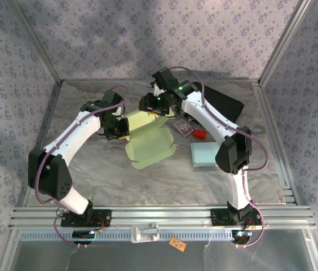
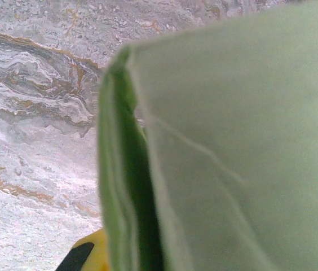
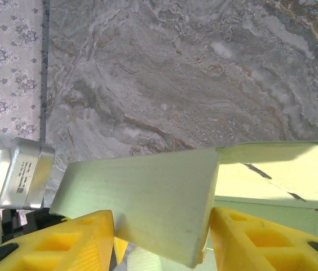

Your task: Fold the paper box

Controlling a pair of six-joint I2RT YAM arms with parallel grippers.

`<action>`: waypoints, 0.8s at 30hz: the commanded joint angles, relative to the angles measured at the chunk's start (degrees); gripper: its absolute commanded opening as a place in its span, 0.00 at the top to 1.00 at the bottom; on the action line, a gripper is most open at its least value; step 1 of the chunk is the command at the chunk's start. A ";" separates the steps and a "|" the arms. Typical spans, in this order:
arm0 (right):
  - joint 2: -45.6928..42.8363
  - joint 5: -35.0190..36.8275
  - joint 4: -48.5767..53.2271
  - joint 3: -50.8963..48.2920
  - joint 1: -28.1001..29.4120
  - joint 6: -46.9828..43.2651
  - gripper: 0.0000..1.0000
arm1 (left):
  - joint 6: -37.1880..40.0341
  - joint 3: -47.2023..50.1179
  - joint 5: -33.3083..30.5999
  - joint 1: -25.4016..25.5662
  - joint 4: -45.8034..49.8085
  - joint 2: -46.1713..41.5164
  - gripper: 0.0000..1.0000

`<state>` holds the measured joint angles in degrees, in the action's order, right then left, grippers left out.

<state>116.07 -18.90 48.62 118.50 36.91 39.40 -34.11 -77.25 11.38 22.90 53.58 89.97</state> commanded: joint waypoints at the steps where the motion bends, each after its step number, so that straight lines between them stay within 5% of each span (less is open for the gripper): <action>1: -4.86 0.14 0.28 -1.80 -2.10 0.02 0.50 | 0.25 -2.39 1.53 0.22 0.55 0.73 1.00; 13: -20.31 3.36 -6.63 -27.92 -6.58 -1.52 0.51 | 0.36 -2.55 2.60 0.21 0.69 0.96 1.00; 24: -13.71 3.12 -8.10 -23.60 -5.52 -2.24 0.53 | -0.08 -2.64 3.06 0.35 0.78 0.99 1.00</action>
<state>100.51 -16.21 41.52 91.88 30.72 38.48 -34.13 -77.97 13.13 22.90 53.63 90.50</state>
